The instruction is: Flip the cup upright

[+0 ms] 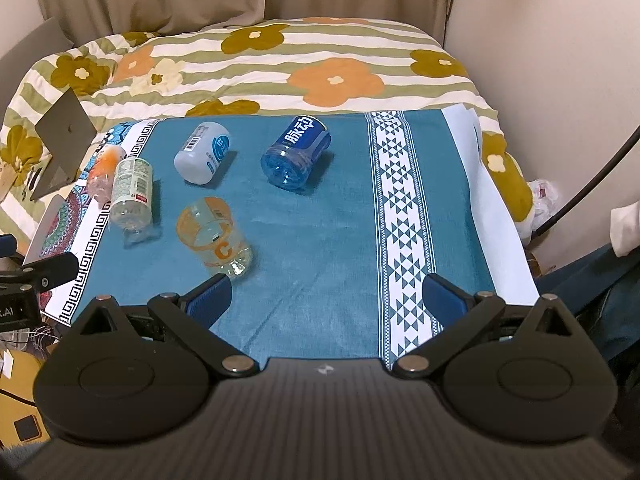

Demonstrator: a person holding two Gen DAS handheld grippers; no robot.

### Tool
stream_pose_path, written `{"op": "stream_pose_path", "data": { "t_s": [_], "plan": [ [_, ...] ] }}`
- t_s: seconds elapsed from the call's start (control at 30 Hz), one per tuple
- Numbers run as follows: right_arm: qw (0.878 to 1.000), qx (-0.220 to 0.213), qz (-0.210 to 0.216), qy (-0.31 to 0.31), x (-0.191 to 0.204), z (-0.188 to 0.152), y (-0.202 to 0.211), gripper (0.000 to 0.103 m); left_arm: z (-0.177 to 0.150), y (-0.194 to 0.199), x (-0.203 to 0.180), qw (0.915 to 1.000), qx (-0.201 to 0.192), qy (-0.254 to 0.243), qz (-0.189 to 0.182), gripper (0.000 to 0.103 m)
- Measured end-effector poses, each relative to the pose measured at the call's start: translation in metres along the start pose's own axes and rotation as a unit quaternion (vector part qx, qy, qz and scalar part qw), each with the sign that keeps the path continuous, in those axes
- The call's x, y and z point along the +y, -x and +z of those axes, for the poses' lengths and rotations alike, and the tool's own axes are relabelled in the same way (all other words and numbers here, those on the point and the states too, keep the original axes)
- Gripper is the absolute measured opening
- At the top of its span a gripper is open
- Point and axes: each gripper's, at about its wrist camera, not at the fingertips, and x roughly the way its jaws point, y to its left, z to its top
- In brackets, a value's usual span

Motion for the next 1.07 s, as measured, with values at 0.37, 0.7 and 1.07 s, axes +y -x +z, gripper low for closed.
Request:
{"op": "stream_pose_path", "data": {
  "t_s": [0.37,0.7,1.07],
  "plan": [
    [1.000,0.000,0.000,-0.001,-0.0017,0.0009,-0.0008,0.103,0.0018,-0.0006,0.0019,1.0000,-0.002,0.002,0.001,0.102],
    [1.000,-0.002,0.000,-0.002,-0.0023,0.0019,-0.0007,0.103,0.0025,0.0012,0.0032,0.9998,-0.014,0.013,0.004,0.102],
    [1.000,-0.004,0.003,-0.007,-0.0015,0.0034,-0.0009,0.103,0.0028,0.0021,0.0047,0.9984,-0.030,0.010,0.046,0.102]
  ]
}}
